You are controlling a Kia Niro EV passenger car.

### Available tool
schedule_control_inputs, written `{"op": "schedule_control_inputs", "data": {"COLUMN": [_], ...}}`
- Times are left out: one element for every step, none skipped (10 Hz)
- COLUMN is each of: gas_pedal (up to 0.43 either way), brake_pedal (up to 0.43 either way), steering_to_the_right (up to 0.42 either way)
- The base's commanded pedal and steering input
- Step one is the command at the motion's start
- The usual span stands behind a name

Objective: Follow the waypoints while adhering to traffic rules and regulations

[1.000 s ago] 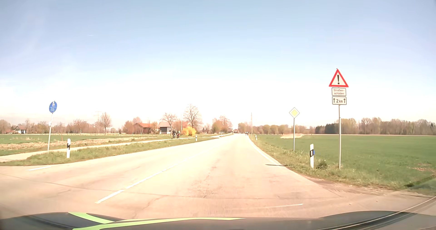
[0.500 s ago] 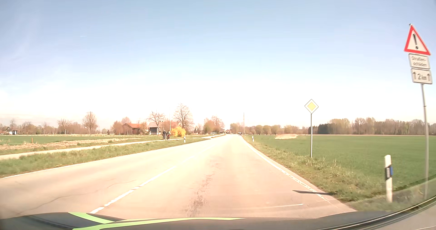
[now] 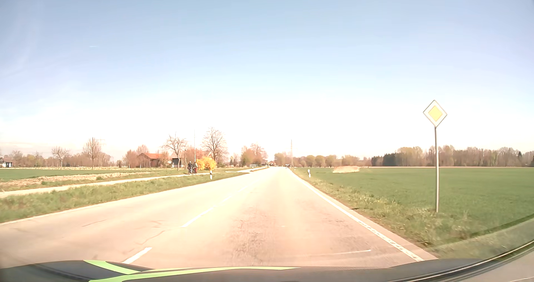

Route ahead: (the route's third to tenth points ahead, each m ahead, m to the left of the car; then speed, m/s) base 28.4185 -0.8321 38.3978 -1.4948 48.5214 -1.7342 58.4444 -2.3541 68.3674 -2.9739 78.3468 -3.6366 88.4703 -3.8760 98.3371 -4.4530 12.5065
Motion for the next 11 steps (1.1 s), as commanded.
{"op": "schedule_control_inputs", "data": {"gas_pedal": [0.390, 0.390, 0.390, 0.390, 0.390, 0.390, 0.390, 0.390, 0.390, 0.390, 0.390], "brake_pedal": [0.000, 0.000, 0.000, 0.000, 0.000, 0.000, 0.000, 0.000, 0.000, 0.000, 0.000], "steering_to_the_right": [0.011, 0.011, 0.010, 0.010, 0.009, 0.008, 0.008, 0.006, 0.006, 0.006, 0.006]}}
